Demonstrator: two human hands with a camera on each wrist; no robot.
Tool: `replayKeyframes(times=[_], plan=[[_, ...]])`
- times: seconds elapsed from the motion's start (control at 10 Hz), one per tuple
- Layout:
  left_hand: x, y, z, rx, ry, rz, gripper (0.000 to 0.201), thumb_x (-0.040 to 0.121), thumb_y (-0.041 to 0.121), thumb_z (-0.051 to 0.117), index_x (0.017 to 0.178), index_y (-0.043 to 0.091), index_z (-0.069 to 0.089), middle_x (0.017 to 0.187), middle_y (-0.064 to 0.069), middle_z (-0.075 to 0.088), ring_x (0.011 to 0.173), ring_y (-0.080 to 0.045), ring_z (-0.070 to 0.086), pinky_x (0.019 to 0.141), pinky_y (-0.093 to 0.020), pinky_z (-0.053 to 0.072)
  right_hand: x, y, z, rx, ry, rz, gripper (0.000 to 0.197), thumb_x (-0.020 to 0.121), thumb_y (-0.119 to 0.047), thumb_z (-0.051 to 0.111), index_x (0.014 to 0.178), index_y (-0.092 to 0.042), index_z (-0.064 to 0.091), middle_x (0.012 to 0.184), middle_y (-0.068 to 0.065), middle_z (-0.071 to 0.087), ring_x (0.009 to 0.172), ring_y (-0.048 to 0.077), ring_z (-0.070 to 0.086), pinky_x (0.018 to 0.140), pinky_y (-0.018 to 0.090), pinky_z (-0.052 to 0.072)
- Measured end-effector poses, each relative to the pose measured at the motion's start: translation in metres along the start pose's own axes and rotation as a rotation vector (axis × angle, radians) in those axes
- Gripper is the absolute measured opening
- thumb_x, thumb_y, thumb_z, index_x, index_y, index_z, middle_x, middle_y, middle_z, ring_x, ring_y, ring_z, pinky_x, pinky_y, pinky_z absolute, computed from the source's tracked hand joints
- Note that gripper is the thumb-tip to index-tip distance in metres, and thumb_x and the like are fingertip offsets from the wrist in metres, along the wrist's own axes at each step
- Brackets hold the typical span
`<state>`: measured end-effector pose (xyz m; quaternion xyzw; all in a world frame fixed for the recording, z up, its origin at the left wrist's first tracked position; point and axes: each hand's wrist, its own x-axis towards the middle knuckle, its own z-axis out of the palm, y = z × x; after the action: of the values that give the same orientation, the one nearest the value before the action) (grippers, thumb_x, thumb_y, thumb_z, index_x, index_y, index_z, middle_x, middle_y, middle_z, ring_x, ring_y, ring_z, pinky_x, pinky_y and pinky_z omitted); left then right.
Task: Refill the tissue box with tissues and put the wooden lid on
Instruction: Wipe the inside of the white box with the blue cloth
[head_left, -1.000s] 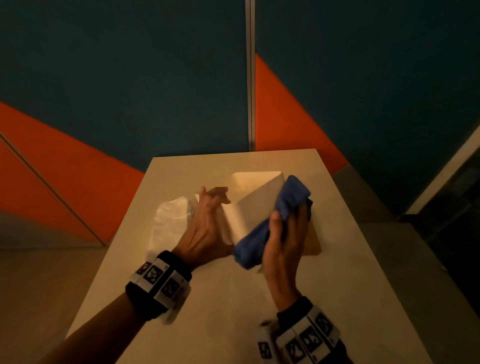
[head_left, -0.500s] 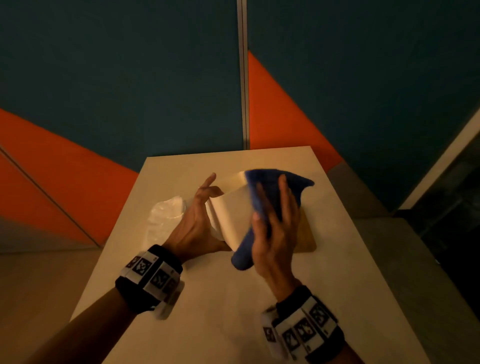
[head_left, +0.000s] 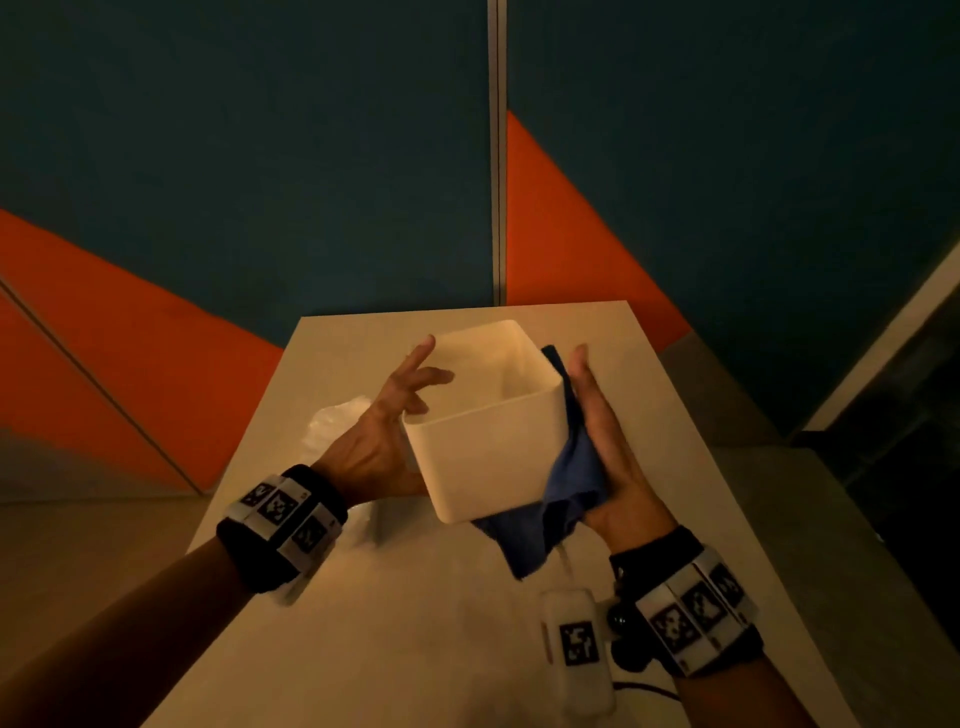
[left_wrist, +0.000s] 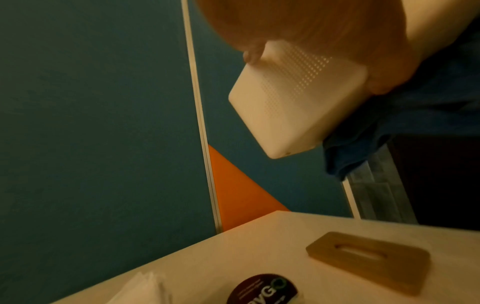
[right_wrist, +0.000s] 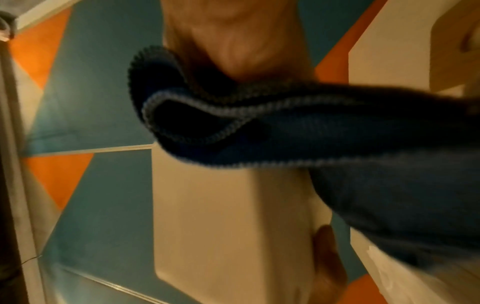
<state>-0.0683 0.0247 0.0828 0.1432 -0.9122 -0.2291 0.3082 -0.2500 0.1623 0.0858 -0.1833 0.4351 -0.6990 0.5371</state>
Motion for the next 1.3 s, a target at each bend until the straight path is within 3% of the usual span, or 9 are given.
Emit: replayKeyframes(times=[0.1,0.3,0.4,0.6,0.8,1.0,1.1,1.2,1.3], plan=[[0.001,0.008,-0.004,-0.026,-0.159,-0.150,0.091,0.050,0.076,0.065,0.114,0.074,0.000,0.147,0.021,0.004,0.122,0.022,0.022,0.101,-0.019,0.029,0.011,-0.003,0.013,-0.033,-0.062,0.054,0.028,0.094,-0.036,0.047,0.076,-0.025,0.065,0.062,-0.007,0.068,0.058,0.009,0.064,0.052,0.019,0.051],[-0.010,0.017,-0.004,0.573,-0.109,-0.042,0.125,0.056,0.078,0.059,0.144,0.005,0.010,0.154,-0.003,0.001,0.144,-0.009,-0.016,0.120,-0.036,-0.007,0.014,0.007,0.024,0.047,0.074,0.005,0.030,0.089,-0.038,0.048,0.101,-0.014,0.062,0.083,0.009,0.067,0.073,0.027,0.062,0.062,0.032,0.053],[-0.014,0.039,0.015,0.694,-0.036,0.016,0.112,0.066,0.060,0.064,0.146,0.007,0.007,0.149,-0.014,0.015,0.144,-0.027,0.000,0.117,-0.048,0.009,0.013,0.014,0.040,-0.009,0.190,-0.029,0.076,0.061,-0.056,0.071,0.127,-0.024,0.054,0.119,0.017,0.066,0.103,0.040,0.064,0.086,0.054,0.055],[-0.003,0.039,0.021,0.538,0.195,0.058,0.089,0.053,0.026,0.088,0.122,0.011,0.033,0.122,-0.011,0.034,0.128,-0.039,0.026,0.095,-0.060,0.043,0.013,0.023,0.048,-0.094,0.257,-0.301,0.099,0.057,-0.076,0.064,0.143,-0.044,0.026,0.138,0.003,0.052,0.117,0.028,0.058,0.095,0.055,0.051],[-0.004,0.023,-0.001,0.217,0.196,-0.053,0.088,0.055,0.062,0.071,0.119,0.017,0.032,0.135,-0.016,0.031,0.132,-0.016,0.022,0.105,-0.035,0.031,0.017,0.008,0.042,-0.453,0.501,-0.449,0.072,0.085,-0.053,0.042,0.149,-0.033,0.016,0.152,0.006,0.027,0.134,0.028,0.037,0.107,0.056,0.037],[0.006,0.029,-0.003,-0.010,0.169,-0.273,0.119,0.041,0.059,0.073,0.137,0.018,0.015,0.139,-0.005,0.028,0.128,-0.007,0.027,0.107,-0.038,0.032,-0.004,0.032,0.061,-0.732,0.468,-0.606,0.043,0.089,-0.052,0.028,0.122,-0.074,0.013,0.160,-0.008,-0.006,0.149,0.029,-0.002,0.118,0.059,0.012],[0.012,0.030,-0.002,0.041,0.140,-0.254,0.106,0.044,0.060,0.072,0.130,0.031,0.017,0.145,-0.017,0.028,0.134,-0.025,0.029,0.107,-0.039,0.033,-0.014,0.059,0.070,-1.021,0.361,-0.798,0.050,0.095,-0.058,0.019,0.140,-0.043,0.035,0.159,-0.005,0.004,0.147,0.020,-0.008,0.118,0.053,-0.006],[0.013,0.028,-0.002,-0.015,0.162,-0.223,0.100,0.043,0.067,0.074,0.125,0.045,0.021,0.146,-0.020,0.027,0.135,-0.026,0.030,0.106,-0.043,0.035,-0.013,0.059,0.077,-1.007,0.465,-0.808,0.045,0.093,-0.060,0.018,0.134,-0.049,0.032,0.159,-0.008,0.006,0.144,0.023,0.001,0.113,0.064,0.006],[0.011,0.029,-0.005,0.016,0.189,-0.147,0.095,0.052,0.079,0.061,0.126,0.038,0.019,0.141,-0.024,0.033,0.132,-0.042,0.035,0.104,-0.051,0.037,-0.012,0.024,0.079,-0.763,0.372,-0.660,0.050,0.089,-0.051,0.031,0.105,-0.090,0.005,0.153,-0.017,-0.006,0.148,0.023,-0.007,0.118,0.058,0.005]])
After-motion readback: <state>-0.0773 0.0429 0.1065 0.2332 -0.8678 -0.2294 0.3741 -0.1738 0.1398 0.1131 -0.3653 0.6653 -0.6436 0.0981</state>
